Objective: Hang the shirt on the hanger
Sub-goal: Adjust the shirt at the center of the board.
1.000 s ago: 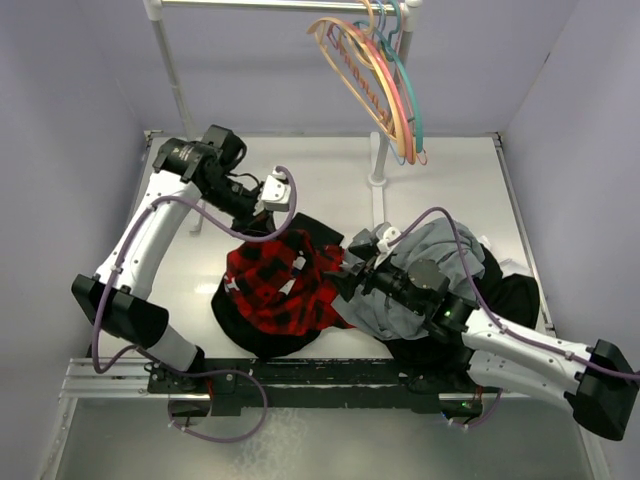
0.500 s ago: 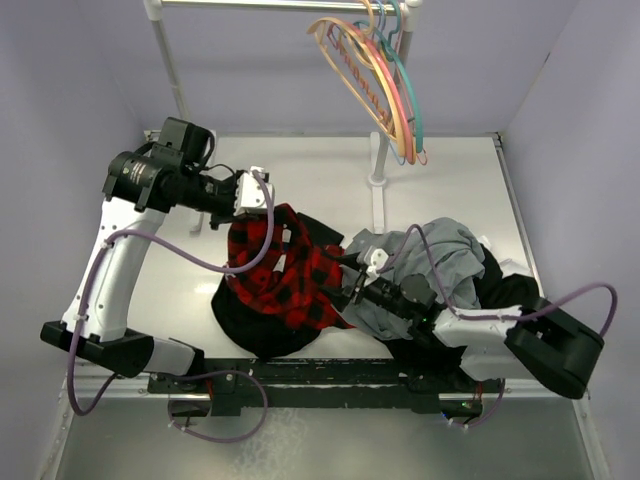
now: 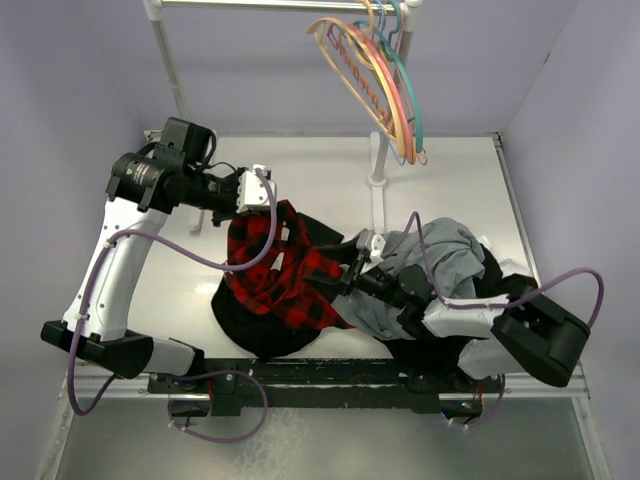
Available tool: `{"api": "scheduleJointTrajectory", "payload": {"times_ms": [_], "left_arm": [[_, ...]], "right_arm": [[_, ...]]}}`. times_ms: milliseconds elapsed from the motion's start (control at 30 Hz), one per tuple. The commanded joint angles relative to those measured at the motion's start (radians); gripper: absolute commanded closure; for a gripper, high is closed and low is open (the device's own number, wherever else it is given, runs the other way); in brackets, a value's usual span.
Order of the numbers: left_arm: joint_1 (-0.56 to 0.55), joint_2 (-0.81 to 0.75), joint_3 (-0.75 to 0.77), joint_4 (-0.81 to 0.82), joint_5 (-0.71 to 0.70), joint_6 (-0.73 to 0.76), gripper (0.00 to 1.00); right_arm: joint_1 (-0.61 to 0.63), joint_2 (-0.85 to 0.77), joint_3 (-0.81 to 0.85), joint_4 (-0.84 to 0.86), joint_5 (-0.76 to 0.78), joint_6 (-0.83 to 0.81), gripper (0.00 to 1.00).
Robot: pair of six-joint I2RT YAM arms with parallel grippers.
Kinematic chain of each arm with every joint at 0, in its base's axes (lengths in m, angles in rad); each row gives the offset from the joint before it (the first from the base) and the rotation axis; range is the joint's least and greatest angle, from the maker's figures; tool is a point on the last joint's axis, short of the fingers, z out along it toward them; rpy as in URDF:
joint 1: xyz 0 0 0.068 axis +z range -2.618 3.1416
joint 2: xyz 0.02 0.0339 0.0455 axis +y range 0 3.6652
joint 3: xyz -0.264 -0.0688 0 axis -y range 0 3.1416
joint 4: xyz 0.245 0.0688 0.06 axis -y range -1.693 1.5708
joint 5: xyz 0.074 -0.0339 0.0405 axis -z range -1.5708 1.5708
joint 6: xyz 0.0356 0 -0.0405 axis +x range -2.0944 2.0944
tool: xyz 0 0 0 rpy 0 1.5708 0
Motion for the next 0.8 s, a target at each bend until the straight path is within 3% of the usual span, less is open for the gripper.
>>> {"api": "scheduleJointTrajectory", "payload": {"times_ms": [0, 133, 433, 533, 600, 667, 767], "left_arm": [[0.005, -0.029, -0.001, 0.055, 0.003, -0.012, 1.00], [0.004, -0.027, -0.004, 0.061, 0.007, -0.016, 1.00], [0.005, -0.032, -0.016, 0.086, 0.020, -0.035, 1.00], [0.005, -0.032, -0.016, 0.096, 0.022, -0.044, 1.00], [0.004, -0.032, -0.016, 0.107, 0.024, -0.051, 1.00], [0.005, -0.032, -0.016, 0.118, 0.029, -0.065, 1.00], [0.005, -0.030, -0.005, 0.132, 0.037, -0.090, 1.00]], "right_arm": [[-0.012, -0.138, 0.005, -0.087, 0.057, 0.037, 0.21], [-0.012, -0.181, 0.066, -0.248, 0.004, 0.086, 0.26], [-0.010, 0.027, 0.164, -0.208, 0.109, 0.121, 0.27], [-0.010, 0.064, 0.180, -0.186, 0.134, 0.135, 0.32], [-0.010, 0.074, 0.188, -0.171, 0.133, 0.146, 0.46], [-0.010, 0.078, 0.209, -0.182, 0.124, 0.157, 0.72], [-0.010, 0.049, 0.251, -0.222, 0.112, 0.172, 0.99]]}}
